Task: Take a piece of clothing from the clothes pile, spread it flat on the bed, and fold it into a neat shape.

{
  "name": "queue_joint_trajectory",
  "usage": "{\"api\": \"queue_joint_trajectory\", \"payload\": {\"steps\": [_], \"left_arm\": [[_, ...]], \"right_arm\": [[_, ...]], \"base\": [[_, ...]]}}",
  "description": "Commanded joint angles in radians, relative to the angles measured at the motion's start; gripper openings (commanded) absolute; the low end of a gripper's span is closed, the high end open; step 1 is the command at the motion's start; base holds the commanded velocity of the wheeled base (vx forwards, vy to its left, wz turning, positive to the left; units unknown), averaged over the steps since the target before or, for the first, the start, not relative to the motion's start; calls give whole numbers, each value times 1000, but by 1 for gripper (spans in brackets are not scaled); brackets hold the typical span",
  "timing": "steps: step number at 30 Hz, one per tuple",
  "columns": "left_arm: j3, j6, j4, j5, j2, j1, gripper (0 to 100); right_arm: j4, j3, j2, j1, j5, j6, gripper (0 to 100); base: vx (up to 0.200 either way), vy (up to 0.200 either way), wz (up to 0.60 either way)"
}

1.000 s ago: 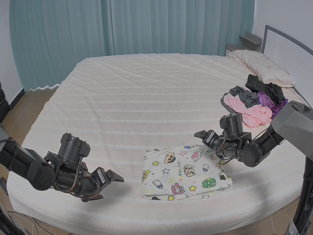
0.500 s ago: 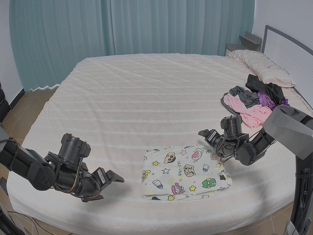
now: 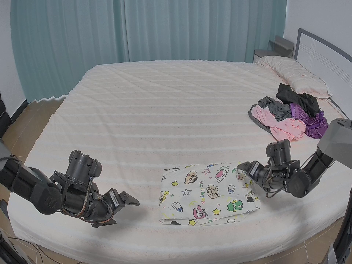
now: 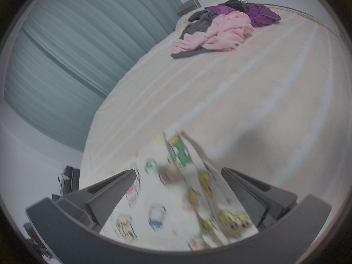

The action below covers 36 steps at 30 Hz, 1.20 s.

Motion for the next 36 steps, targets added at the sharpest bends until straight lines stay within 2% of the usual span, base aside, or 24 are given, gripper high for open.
{"api": "queue_joint_trajectory", "payload": {"steps": [1,5,8,19,20,36], "left_arm": [[2,0,0,1,-5,-1,100],[3,-2,0,1,-7,-1,100],[3,-2,0,1,-7,-1,100],[3,0,0,1,-7,-1,100],[3,0,0,1,-7,-1,100],[2,0,0,1,-7,-1,100]], "right_arm": [[-5,202,-144,35,28,-31,100],[-5,282,-190,55,73,-58,100],[-5,297,-192,56,79,-84,100],[-5,317,-218,102,81,-84,100],[-3,317,-215,104,79,-86,0],[11,389,-252,74,76,-124,0]], "base": [[0,0,0],[0,0,0],[0,0,0],[0,0,0],[0,0,0],[0,0,0]]}}
